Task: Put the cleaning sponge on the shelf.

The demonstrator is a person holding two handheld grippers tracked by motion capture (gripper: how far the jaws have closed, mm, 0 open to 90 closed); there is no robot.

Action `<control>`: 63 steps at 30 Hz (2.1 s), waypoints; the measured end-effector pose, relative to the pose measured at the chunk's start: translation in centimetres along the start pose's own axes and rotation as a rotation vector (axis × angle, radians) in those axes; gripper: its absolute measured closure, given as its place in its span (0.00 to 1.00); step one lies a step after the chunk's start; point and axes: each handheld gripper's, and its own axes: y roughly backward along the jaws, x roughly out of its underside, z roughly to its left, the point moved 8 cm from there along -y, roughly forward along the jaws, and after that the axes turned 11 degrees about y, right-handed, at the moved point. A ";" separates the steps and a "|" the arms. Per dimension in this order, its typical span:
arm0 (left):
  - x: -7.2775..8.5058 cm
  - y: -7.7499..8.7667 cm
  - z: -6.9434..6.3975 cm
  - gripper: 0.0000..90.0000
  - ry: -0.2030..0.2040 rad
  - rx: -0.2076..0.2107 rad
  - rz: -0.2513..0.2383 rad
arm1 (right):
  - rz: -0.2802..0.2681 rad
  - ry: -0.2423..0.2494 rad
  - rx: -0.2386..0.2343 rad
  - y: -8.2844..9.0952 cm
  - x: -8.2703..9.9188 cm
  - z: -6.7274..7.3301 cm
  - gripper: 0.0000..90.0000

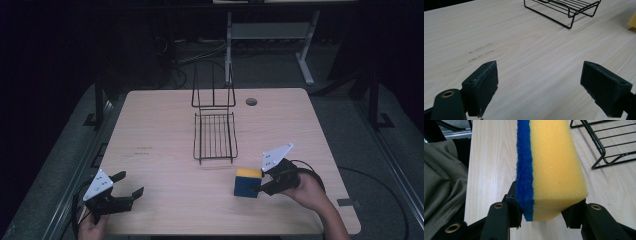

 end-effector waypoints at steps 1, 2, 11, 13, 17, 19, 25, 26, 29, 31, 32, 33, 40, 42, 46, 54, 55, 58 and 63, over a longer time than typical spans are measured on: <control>0.0 0.0 0.0 0.16 0.001 0.002 -0.001 | 0.001 0.002 -0.002 0.0 -0.1 -0.2 0.63; 0.0 0.0 0.0 0.16 0.000 0.001 -0.001 | 0.000 -0.001 -0.005 -0.1 -0.2 -0.2 0.63; -0.1 0.1 0.0 0.16 0.006 -0.001 -0.007 | 0.002 0.028 -0.014 -0.1 -1.6 -1.1 0.63; -0.1 0.1 0.0 0.16 0.004 -0.001 -0.007 | -0.002 0.024 -0.019 0.0 -1.9 -1.3 0.63; -0.1 0.1 0.0 0.16 0.002 0.000 -0.007 | -0.008 0.039 -0.019 0.1 -2.6 -1.9 0.63; -0.1 0.1 0.1 0.16 0.003 0.000 -0.007 | -0.008 0.041 -0.023 0.1 -2.9 -2.2 0.63; -0.1 0.1 0.2 0.16 0.004 -0.002 -0.007 | -0.015 0.044 -0.030 0.2 -3.6 -2.9 0.63; -0.1 0.1 0.2 0.16 0.008 -0.003 -0.007 | -0.009 0.046 -0.027 0.2 -3.6 -3.0 0.63; 0.0 0.1 0.3 0.16 0.009 -0.003 -0.008 | -0.002 0.046 -0.026 0.2 -4.1 -3.4 0.63; 0.0 0.1 0.3 0.16 0.008 -0.005 -0.004 | -0.010 0.048 -0.027 0.3 -4.3 -3.6 0.63; 0.0 0.1 0.3 0.16 0.010 -0.005 -0.005 | -0.005 0.047 -0.025 0.4 -4.4 -3.8 0.63; 0.0 0.1 0.4 0.16 0.011 -0.004 -0.005 | 0.001 0.050 -0.021 0.5 -4.5 -3.9 0.63; 0.1 0.1 0.3 0.16 0.014 -0.004 -0.003 | -0.017 0.058 -0.026 0.7 -5.8 -5.1 0.63; 0.0 0.1 0.4 0.16 0.014 -0.003 -0.005 | -0.020 0.065 -0.025 0.8 -6.2 -5.3 0.63; 0.0 0.1 0.3 0.16 0.011 -0.003 -0.006 | -0.003 0.069 -0.023 0.8 -6.8 -5.9 0.63; 0.0 0.1 0.3 0.16 0.015 -0.002 -0.005 | 0.010 0.063 -0.012 0.5 -7.2 -7.3 0.63; 0.0 0.1 0.4 0.16 0.016 -0.002 -0.005 | 0.004 0.068 -0.006 0.5 -7.3 -7.6 0.63; 0.0 0.1 0.4 0.16 0.014 -0.003 -0.003 | 0.008 0.060 -0.003 0.3 -7.5 -8.1 0.63; 0.0 0.2 0.4 0.16 0.014 -0.004 -0.010 | 0.012 0.058 -0.007 -0.1 -7.8 -9.0 0.63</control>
